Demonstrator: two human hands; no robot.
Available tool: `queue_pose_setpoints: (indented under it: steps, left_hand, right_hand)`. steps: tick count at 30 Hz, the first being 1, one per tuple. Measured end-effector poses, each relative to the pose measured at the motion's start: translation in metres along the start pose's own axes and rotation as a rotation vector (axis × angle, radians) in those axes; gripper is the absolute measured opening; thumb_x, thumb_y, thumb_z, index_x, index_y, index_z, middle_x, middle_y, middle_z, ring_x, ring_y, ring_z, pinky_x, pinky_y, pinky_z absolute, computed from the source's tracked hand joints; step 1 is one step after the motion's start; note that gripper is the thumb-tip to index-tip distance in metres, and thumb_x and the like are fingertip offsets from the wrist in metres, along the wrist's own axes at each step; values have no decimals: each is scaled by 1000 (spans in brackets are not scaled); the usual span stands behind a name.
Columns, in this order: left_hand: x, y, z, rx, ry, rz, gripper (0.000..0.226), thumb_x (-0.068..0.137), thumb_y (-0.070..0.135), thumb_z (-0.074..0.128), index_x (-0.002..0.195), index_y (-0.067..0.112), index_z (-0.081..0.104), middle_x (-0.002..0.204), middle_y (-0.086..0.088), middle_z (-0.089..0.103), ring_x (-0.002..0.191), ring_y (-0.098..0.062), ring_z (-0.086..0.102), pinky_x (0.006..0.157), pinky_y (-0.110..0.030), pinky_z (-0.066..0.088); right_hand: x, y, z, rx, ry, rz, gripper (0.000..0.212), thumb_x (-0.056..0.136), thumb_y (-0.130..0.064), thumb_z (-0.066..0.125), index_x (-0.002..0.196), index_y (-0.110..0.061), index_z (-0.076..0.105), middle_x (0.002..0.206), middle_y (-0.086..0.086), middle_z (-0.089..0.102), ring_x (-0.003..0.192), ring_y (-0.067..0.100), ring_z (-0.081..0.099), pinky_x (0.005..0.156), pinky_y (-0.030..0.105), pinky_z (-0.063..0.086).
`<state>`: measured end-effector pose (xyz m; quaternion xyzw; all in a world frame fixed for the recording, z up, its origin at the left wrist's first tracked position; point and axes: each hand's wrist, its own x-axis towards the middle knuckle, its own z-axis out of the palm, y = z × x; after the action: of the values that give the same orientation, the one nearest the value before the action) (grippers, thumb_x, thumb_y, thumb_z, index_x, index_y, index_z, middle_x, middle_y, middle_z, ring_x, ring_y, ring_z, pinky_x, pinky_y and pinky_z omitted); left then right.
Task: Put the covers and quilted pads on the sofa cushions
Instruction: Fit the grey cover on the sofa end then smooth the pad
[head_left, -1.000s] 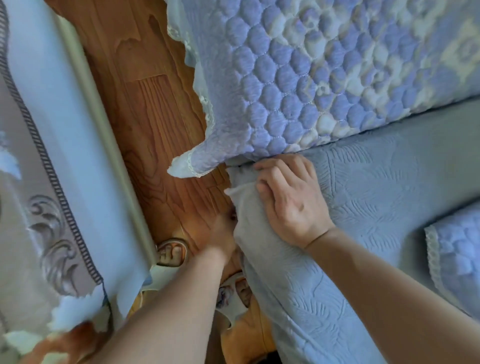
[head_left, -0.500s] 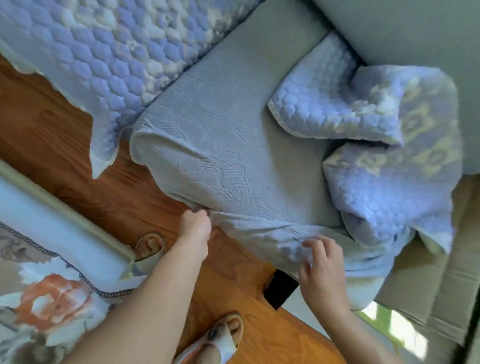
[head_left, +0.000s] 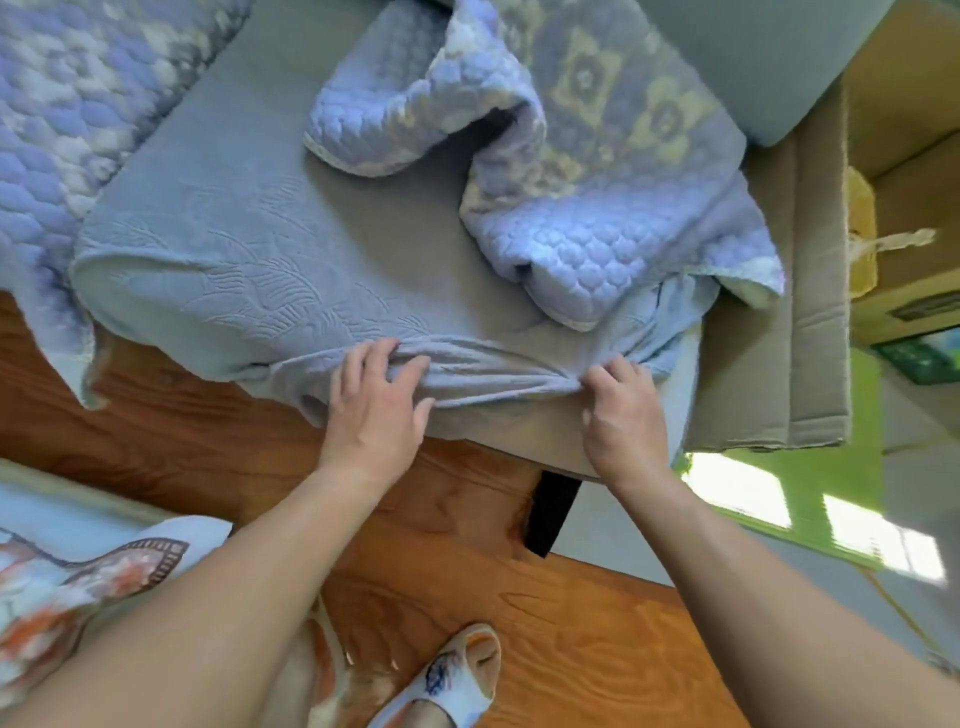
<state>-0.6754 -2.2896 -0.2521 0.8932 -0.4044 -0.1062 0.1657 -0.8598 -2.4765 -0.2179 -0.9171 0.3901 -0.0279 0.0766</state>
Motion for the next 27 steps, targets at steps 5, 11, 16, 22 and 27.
queue_pose_setpoints:
  steps: [5,11,16,22,27]
  left_hand:
    - [-33,19,10,82,-163,358,36,76,44,78,109,32,69,144,-10,49,136,-37,39,114,-54,30]
    - [-92,58,4,-152,-238,244,12,95,26,62,103,18,63,143,-7,53,134,-26,46,115,-44,35]
    - [-76,97,-10,-59,-127,171,63,82,47,71,134,18,51,144,-10,44,134,-30,41,113,-46,38]
    - [-28,111,-36,-328,-207,15,22,104,30,42,85,20,45,83,-1,56,85,-31,56,69,-38,32]
    - [-38,115,-42,-187,-324,201,44,88,41,63,125,23,50,121,1,56,114,-22,51,97,-40,45]
  right_hand:
    - [-116,26,-21,85,-107,55,21,92,-6,63,78,-15,51,81,0,46,79,20,40,69,36,36]
    - [-122,20,-50,599,-160,546,22,104,-25,48,95,-16,65,139,3,37,126,12,40,106,28,36]
    - [-83,-43,-66,895,-170,602,24,101,-30,52,92,-15,68,144,-1,37,141,6,31,116,37,31]
    - [-74,-36,-65,977,-121,669,30,87,-54,55,90,-29,71,142,-3,42,133,9,47,111,45,41]
    - [-66,-50,-68,998,-88,663,22,96,-27,62,77,-17,60,111,5,53,87,5,58,81,19,43]
